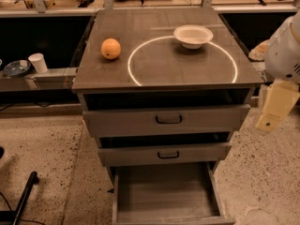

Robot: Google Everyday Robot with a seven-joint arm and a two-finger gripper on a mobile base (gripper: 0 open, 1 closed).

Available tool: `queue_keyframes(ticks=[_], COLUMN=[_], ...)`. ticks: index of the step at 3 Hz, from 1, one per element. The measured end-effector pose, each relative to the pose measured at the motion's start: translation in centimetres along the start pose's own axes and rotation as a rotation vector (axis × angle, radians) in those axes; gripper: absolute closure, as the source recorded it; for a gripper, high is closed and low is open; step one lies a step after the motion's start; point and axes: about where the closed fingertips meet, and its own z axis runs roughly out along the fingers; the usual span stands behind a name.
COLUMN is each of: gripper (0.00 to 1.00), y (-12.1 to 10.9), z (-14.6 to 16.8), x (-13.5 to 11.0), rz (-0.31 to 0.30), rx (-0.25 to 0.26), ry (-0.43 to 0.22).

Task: Close bottom drawer

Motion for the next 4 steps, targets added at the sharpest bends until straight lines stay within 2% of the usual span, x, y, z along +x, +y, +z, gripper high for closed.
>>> queue_keyframes(ticks=[1,2,3,4], gripper=[0.00,0.00,0.00,0.00], y=[3.7,8.8,12.1,11.8], z=[10.2,18.5,20.9,21.0], x=[2.8,5.8,7.0,6.4], rz=[0.036,0.094,0.104,0.103], rx=[-0.079,-0.171,-0.235,-0.213], ry=[-0.059,-0.093,-0.068,-0.123])
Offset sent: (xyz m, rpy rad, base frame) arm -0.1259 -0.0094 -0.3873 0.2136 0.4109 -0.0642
